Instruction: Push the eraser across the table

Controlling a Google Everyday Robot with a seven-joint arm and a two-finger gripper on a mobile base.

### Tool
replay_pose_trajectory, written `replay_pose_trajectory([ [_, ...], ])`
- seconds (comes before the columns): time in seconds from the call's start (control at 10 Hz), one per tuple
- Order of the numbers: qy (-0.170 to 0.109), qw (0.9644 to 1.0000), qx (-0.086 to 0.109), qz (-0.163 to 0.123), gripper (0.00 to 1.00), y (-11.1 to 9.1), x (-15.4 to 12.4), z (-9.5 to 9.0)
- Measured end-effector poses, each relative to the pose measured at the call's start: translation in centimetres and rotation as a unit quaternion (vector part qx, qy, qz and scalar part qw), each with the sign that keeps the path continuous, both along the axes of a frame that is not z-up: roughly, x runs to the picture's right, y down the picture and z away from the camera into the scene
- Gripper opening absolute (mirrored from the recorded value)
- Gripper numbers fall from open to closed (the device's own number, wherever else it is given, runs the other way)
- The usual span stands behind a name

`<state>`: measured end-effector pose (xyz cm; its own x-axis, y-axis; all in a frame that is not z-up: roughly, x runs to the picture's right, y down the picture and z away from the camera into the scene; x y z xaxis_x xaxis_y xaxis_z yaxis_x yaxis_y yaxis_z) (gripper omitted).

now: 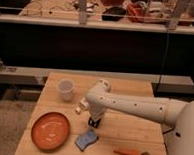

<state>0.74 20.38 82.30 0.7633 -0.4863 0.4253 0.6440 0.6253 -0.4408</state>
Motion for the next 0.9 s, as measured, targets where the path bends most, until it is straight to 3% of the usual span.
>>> replay_pose_trajectory([
  [0.9,-0.005,1.0000,0.002,0.008,0.00,-0.50,-0.51,0.58],
])
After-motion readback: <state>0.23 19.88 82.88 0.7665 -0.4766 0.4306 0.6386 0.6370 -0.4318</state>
